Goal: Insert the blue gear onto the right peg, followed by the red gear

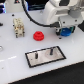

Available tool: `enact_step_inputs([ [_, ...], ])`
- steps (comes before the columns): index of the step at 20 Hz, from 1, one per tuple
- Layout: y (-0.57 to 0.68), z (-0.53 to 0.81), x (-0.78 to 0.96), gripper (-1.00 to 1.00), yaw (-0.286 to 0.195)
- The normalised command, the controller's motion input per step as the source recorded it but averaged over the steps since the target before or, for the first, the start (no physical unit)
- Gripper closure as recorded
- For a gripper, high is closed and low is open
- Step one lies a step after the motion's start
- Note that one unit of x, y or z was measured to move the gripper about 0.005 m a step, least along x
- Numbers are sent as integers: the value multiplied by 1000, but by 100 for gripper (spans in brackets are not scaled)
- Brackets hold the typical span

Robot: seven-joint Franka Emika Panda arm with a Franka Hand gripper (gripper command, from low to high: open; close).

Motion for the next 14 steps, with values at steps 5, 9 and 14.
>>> enact_step_inputs([
  [5,-39,256,38,100,0],
  [9,-81,415,266,100,0],
  [14,-257,362,400,100,0],
])
